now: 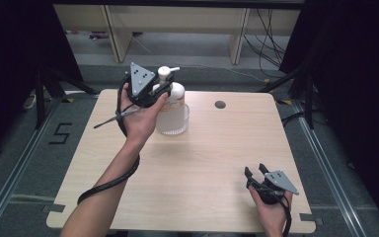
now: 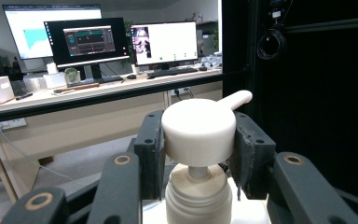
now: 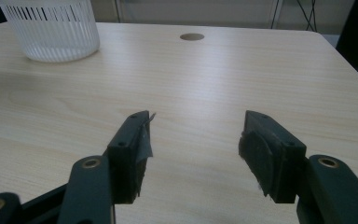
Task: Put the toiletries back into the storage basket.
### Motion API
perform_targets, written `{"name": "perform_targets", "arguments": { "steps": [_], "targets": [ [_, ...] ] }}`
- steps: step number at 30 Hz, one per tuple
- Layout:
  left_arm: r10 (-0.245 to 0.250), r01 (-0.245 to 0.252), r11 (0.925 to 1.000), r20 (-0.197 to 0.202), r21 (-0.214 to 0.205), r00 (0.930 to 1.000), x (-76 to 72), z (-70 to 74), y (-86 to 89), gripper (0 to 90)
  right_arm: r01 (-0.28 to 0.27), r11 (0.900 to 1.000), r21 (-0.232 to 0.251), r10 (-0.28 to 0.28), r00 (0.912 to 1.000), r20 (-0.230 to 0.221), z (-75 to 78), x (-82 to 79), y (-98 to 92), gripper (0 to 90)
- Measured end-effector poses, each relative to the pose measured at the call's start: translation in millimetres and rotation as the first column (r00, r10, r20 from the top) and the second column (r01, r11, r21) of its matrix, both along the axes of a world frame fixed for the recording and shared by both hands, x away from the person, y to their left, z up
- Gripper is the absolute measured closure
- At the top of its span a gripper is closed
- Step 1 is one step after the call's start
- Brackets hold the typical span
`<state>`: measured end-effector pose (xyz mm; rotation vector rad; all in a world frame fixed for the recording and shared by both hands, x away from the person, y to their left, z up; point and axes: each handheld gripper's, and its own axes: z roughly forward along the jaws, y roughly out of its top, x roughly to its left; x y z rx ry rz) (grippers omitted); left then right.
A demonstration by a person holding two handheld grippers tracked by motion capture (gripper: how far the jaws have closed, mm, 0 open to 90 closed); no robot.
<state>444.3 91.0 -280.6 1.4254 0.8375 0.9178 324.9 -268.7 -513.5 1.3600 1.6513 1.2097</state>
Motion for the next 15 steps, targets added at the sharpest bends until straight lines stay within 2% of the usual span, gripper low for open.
{"name": "perform_targets", "arguments": {
  "steps": [1, 2, 4, 5, 7, 11, 12, 13, 14, 15],
  "targets": [
    [0.000, 0.000, 1.0000, 0.000, 0.000, 1.0000, 0.0, 0.0, 0.0, 59.1, 0.000, 1.0000, 0.000, 0.000, 1.0000, 0.000, 0.0, 0.0, 0.0, 42.7],
    [0.000, 0.000, 1.0000, -0.001, -0.001, 1.0000, 0.8, 0.3, -0.1, 59.1, -0.009, 0.9995, -0.031, 0.010, 0.9998, 0.017, 0.1, 1.3, -2.3, 42.7],
    [-0.001, 0.001, 1.0000, -0.001, -0.004, 1.0000, 3.4, 1.1, 0.1, 59.1, -0.002, 1.0000, -0.005, 0.002, 1.0000, -0.003, 0.0, -0.1, 0.3, 42.7],
    [-0.001, 0.001, 1.0000, -0.001, -0.004, 1.0000, 3.4, 1.1, 0.1, 59.1, -0.010, 0.9996, -0.026, 0.010, 0.9999, 0.009, 0.3, 0.7, -1.3, 42.7],
    [0.000, 0.000, 1.0000, 0.002, -0.004, 1.0000, 4.9, 1.7, 0.0, 59.0, -0.010, 0.9996, -0.026, 0.011, 0.9999, 0.009, 0.5, 0.6, -1.5, 42.7],
    [0.004, -0.004, 1.0000, 0.005, 0.000, 1.0000, 7.5, 3.5, 0.2, 59.0, 0.006, 0.9999, 0.012, -0.006, 0.9999, -0.012, 0.2, -1.0, 1.3, 42.7],
    [0.006, -0.006, 1.0000, 0.006, -0.001, 1.0000, 8.4, 3.9, 0.3, 59.0, -0.012, 0.9998, -0.017, 0.013, 0.9998, 0.016, -0.5, 1.4, -0.9, 42.7],
    [0.007, -0.007, 1.0000, 0.007, -0.002, 0.9999, 9.3, 4.2, 0.3, 59.0, 0.002, 1.0000, 0.002, -0.002, 0.9999, -0.010, 0.1, -0.5, 1.2, 42.6],
    [0.007, -0.007, 1.0000, 0.006, 0.001, 1.0000, 11.2, 4.8, 0.5, 59.0, -0.008, 0.9997, -0.022, 0.008, 0.9999, 0.007, 0.2, 0.7, -0.8, 42.7],
    [0.007, -0.007, 1.0000, 0.006, 0.001, 1.0000, 11.2, 4.8, 0.5, 59.1, -0.008, 0.9997, -0.022, 0.008, 0.9999, 0.007, 0.2, 0.7, -0.8, 42.7]
  ]
}}
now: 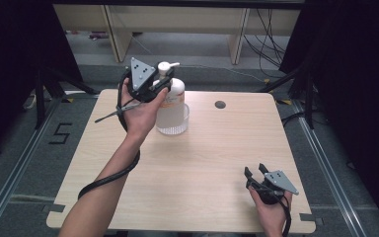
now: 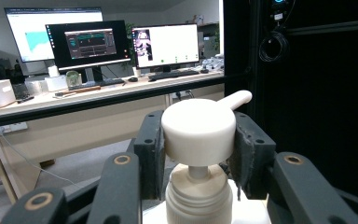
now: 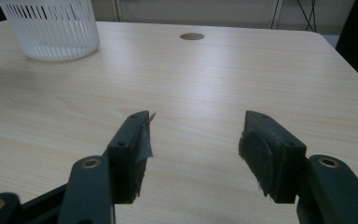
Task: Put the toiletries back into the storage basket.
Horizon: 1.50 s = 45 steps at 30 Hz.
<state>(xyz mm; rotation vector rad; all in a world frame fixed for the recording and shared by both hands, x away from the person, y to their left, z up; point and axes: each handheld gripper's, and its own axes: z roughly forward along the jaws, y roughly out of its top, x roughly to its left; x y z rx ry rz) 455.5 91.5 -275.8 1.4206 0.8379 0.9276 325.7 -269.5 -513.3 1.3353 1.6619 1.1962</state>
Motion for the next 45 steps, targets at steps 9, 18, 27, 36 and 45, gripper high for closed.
{"name": "perform_targets", "arguments": {
  "steps": [9, 18, 27, 36, 45],
  "targets": [
    [-0.003, 0.003, 1.0000, 0.005, -0.006, 1.0000, 7.1, 3.6, -0.3, 59.0, 0.000, 0.9998, -0.018, -0.001, 0.9999, -0.010, 0.7, -0.5, -1.7, 42.5],
    [0.002, -0.002, 1.0000, 0.014, 0.000, 0.9999, 12.3, 8.1, -0.6, 59.0, 0.004, 0.9997, -0.023, -0.004, 1.0000, -0.003, 0.0, 0.4, -1.7, 42.5],
    [0.000, 0.000, 0.9999, 0.013, -0.011, 0.9999, 19.0, 9.7, -0.7, 59.0, -0.004, 1.0000, -0.008, 0.004, 1.0000, 0.002, 0.1, 0.3, -1.6, 42.5],
    [0.003, -0.003, 1.0000, 0.016, -0.006, 0.9999, 26.3, 13.1, -2.2, 59.0, 0.005, 0.9998, -0.017, -0.005, 1.0000, 0.006, -0.8, 1.2, -0.8, 42.4],
    [0.000, 0.000, 1.0000, 0.014, -0.002, 0.9999, 33.2, 12.6, -3.3, 59.0, -0.011, 0.9999, -0.010, 0.011, 0.9998, -0.016, 0.8, -0.2, -0.9, 42.5]
  ]
}}
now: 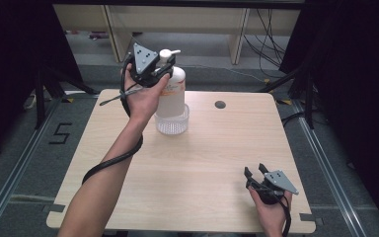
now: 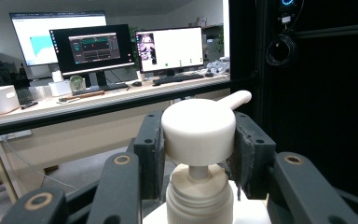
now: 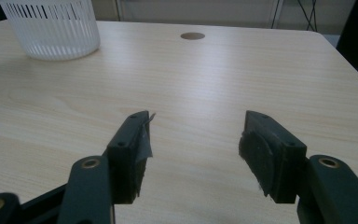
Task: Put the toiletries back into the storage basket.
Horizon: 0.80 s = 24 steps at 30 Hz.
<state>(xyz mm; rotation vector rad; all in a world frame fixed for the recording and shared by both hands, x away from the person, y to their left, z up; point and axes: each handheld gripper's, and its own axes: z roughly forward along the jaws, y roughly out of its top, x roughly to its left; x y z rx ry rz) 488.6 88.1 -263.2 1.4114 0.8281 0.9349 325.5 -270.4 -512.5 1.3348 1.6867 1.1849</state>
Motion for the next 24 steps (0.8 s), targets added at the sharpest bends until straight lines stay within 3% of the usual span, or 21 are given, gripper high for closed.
{"name": "perform_targets", "arguments": {
  "steps": [4, 5, 24],
  "targets": [
    [-0.004, 0.004, 1.0000, -0.001, 0.001, 1.0000, 2.3, -0.6, -0.5, 59.0, 0.019, 0.9997, -0.018, -0.019, 0.9998, 0.003, -0.7, 0.8, 0.0, 42.5],
    [-0.003, 0.003, 1.0000, -0.001, 0.000, 1.0000, 3.9, -1.2, -0.7, 59.0, 0.014, 0.9999, -0.008, -0.014, 0.9996, 0.024, -1.6, 1.4, 0.0, 42.4],
    [-0.009, 0.009, 0.9998, -0.015, 0.017, 0.9999, 19.2, -5.0, -1.8, 59.0, 0.010, 0.9999, -0.008, -0.009, 0.9998, 0.018, -1.3, 1.3, -0.6, 42.4]
  ]
}}
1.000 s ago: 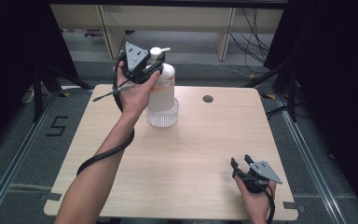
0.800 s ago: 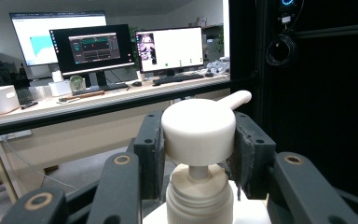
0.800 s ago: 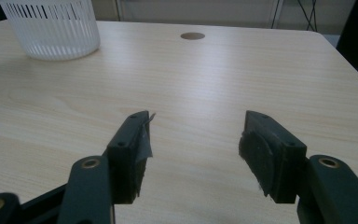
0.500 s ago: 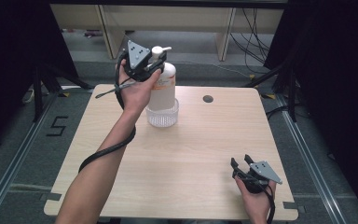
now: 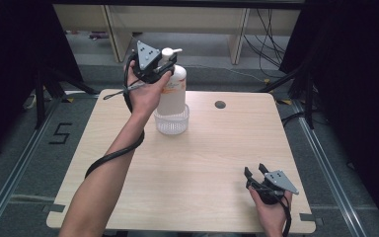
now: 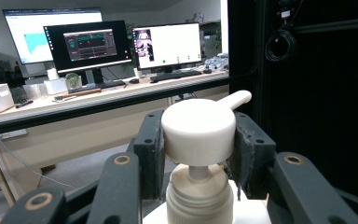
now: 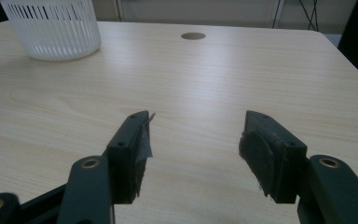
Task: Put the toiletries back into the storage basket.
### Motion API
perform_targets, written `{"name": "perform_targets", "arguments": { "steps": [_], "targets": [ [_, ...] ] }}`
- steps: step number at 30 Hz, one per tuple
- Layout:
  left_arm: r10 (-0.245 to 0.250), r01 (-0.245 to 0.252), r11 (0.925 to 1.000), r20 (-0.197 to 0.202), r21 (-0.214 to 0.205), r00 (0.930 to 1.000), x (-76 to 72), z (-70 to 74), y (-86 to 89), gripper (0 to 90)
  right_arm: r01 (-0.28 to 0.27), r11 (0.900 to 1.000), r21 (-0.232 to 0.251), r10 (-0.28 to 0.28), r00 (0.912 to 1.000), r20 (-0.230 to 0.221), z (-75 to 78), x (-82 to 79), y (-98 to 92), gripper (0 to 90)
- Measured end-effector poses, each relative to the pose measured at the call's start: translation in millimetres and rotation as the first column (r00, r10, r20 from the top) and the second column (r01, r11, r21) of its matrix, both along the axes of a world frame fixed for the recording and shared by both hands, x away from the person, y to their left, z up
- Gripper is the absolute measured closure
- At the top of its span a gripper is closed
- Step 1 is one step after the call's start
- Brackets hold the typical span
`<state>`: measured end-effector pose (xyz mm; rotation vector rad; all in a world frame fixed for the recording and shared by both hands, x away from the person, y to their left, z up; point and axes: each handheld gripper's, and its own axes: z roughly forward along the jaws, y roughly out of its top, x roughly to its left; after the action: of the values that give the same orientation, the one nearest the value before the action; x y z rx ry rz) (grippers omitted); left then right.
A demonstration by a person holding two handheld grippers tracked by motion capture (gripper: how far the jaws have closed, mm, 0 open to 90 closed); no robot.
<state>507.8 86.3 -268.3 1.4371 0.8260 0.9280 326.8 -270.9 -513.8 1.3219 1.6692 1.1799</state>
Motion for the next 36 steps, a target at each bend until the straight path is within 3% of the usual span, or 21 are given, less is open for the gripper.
{"name": "perform_targets", "arguments": {
  "steps": [20, 22, 25, 26, 31, 36],
  "targets": [
    [0.007, -0.007, 0.9999, -0.011, 0.010, 0.9999, 11.5, -5.6, 2.9, 59.0, -0.006, 0.9999, 0.011, 0.006, 0.9998, -0.017, 0.4, -0.5, 1.2, 42.3],
    [0.008, -0.008, 0.9999, -0.013, 0.012, 0.9999, 12.2, -6.7, 2.6, 59.0, -0.005, 0.9999, 0.016, 0.005, 1.0000, 0.002, -0.7, 0.8, 1.9, 42.3],
    [0.008, -0.008, 0.9999, -0.015, 0.016, 0.9999, 14.2, -9.5, 3.0, 58.9, -0.013, 0.9998, 0.017, 0.014, 0.9997, -0.019, 1.1, -1.4, 1.7, 42.3],
    [0.010, -0.009, 0.9998, -0.018, 0.018, 0.9998, 14.4, -10.5, 3.1, 59.0, 0.002, 0.9987, 0.052, -0.001, 0.9996, -0.029, 0.7, -2.4, 4.5, 42.3],
    [0.012, -0.012, 0.9998, -0.027, 0.016, 0.9996, 17.7, -15.9, 5.0, 58.9, -0.028, 0.9996, -0.007, 0.028, 0.9995, -0.012, 0.6, 0.5, 1.0, 42.4],
    [0.015, -0.015, 0.9998, -0.031, 0.015, 0.9994, 20.1, -19.1, 6.2, 59.0, -0.036, 0.9994, -0.002, 0.036, 0.9992, -0.020, 0.8, -0.1, 1.2, 42.4]
  ]
}}
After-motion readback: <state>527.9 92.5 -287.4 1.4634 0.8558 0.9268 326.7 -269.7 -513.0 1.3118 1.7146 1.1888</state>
